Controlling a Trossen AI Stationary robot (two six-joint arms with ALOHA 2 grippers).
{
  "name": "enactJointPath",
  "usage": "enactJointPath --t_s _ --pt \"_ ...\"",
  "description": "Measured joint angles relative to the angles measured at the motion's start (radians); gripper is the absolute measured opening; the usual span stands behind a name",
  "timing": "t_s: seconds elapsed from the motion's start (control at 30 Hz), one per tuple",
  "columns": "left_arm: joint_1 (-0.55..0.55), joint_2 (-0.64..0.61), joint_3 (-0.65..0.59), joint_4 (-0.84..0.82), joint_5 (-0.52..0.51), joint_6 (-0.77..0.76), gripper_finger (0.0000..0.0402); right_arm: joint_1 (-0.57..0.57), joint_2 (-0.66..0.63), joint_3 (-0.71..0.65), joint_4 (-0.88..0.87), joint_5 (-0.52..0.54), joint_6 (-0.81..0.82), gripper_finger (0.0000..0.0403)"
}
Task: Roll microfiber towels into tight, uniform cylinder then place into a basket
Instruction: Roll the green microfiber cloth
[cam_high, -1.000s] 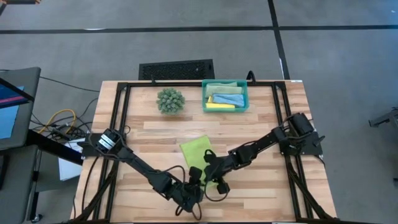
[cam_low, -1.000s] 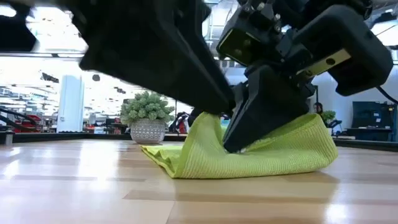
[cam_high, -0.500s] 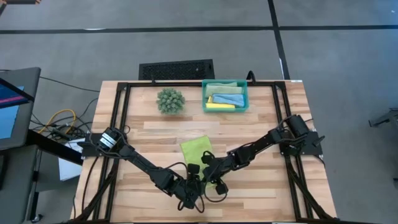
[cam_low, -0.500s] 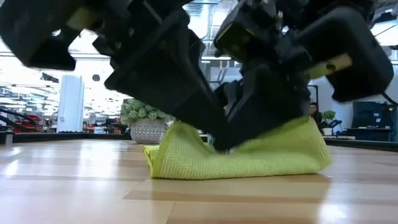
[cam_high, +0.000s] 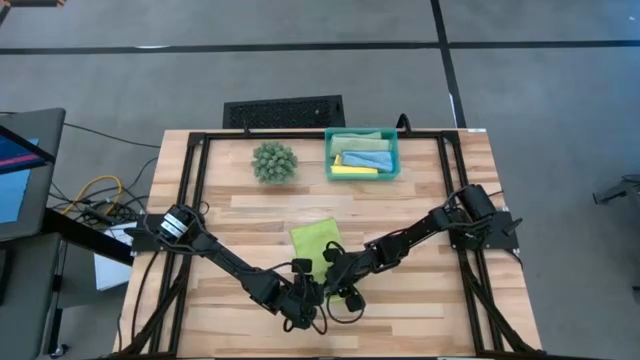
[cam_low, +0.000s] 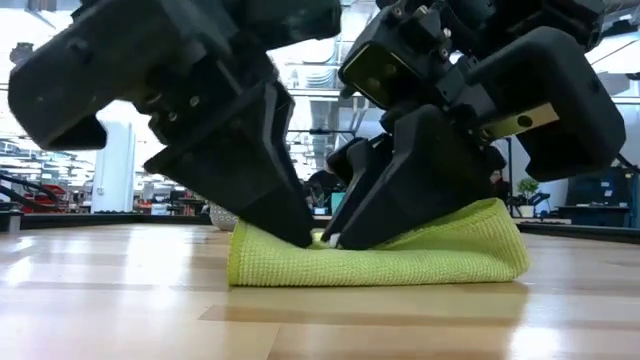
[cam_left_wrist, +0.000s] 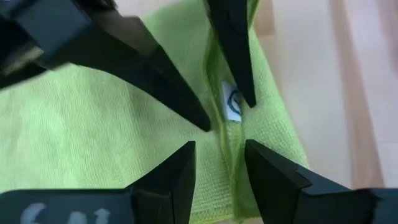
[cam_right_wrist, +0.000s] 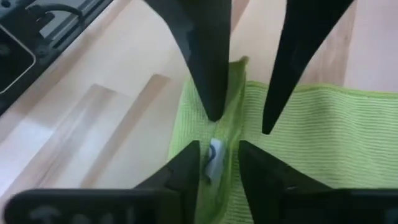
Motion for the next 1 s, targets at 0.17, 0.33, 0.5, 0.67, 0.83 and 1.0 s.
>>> enactJointPath --t_s 0.17,0.33,0.5,0.67,0.83,1.0 --pt "0.000 0.000 -0.032 0.013 -0.001 -0.025 0.0132 -0.023 -0.009 0.000 0.001 0.001 0.019 0.0176" --pt "0.000 -0.002 -0.060 0.026 -0.010 -0.047 0.0132 -0.043 -0.039 0.002 -0.068 0.074 0.045 0.0180" --pt "0.000 -0.002 -0.062 0.033 -0.009 -0.045 0.0132 -0.020 -0.132 -0.002 -0.202 0.175 0.034 0.0160" --pt "0.002 -0.002 -0.062 0.035 -0.006 -0.038 0.0132 0.042 -0.244 0.000 -0.320 0.181 -0.010 0.0131" --pt "0.002 -0.002 -0.063 0.037 -0.004 -0.036 0.0132 0.150 -0.249 0.000 -0.407 0.056 -0.100 0.0103" --pt "0.003 -0.002 -0.063 0.039 -0.003 -0.035 0.0132 0.200 -0.156 0.000 -0.344 0.098 -0.137 0.0076"
